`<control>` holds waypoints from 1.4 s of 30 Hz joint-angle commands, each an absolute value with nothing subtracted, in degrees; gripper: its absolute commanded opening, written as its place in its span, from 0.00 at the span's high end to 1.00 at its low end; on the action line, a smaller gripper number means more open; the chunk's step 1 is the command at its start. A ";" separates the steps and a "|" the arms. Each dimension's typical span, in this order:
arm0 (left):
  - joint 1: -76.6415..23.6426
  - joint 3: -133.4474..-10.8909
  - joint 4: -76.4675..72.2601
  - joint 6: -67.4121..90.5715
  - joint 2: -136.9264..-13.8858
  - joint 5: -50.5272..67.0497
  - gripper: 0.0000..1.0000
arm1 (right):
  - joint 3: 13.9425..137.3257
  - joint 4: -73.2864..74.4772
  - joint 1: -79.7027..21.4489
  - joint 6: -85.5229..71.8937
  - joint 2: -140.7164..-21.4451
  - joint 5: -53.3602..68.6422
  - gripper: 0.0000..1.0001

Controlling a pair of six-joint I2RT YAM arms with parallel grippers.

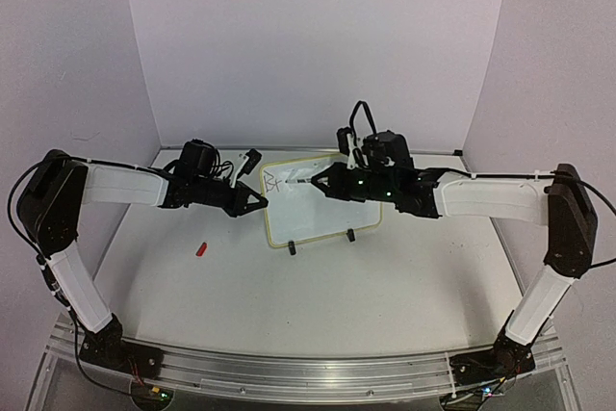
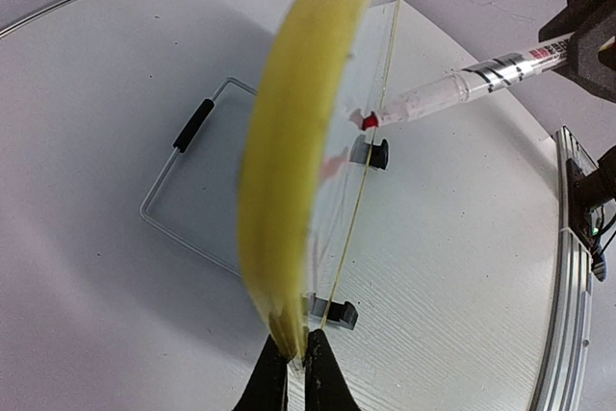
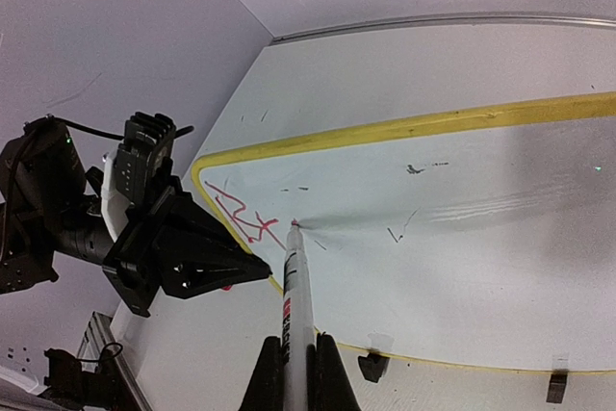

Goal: Write a sentence on the whiteboard

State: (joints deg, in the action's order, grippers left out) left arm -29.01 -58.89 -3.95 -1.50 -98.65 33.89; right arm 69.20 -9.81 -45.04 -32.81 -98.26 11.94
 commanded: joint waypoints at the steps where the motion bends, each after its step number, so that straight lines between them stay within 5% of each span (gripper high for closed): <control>1: -28.84 -60.97 -2.20 -3.08 -98.88 29.71 1.00 | 68.17 -9.97 -44.74 -33.40 -98.10 11.70 1.00; 42: -28.83 -61.10 -2.14 -3.27 -98.77 29.46 1.00 | 74.23 -8.35 -44.74 -30.58 -96.60 11.74 1.00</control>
